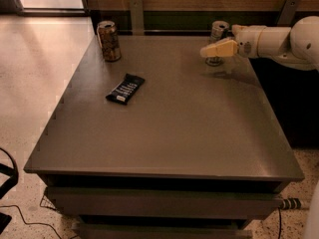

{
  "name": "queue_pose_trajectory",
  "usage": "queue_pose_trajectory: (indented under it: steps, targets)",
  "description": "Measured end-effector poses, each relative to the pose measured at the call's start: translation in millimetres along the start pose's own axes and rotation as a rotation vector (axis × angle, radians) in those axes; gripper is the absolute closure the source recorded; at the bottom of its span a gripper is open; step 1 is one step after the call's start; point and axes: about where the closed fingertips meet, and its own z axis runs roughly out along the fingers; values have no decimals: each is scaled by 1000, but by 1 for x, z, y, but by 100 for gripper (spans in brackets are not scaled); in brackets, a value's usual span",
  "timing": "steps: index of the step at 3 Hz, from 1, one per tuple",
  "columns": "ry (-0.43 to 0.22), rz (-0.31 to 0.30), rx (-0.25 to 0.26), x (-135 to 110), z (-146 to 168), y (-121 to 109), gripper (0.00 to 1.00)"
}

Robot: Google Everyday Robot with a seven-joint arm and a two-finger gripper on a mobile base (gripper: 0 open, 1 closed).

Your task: Pick redbull can

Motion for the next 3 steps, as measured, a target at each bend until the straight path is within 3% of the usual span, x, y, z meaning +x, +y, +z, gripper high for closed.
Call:
queue_pose_trajectory:
  steps: [2, 3]
  targets:
    - [3, 2, -12, 1, 7, 5, 64]
    - [3, 3, -16, 2, 10, 7, 86]
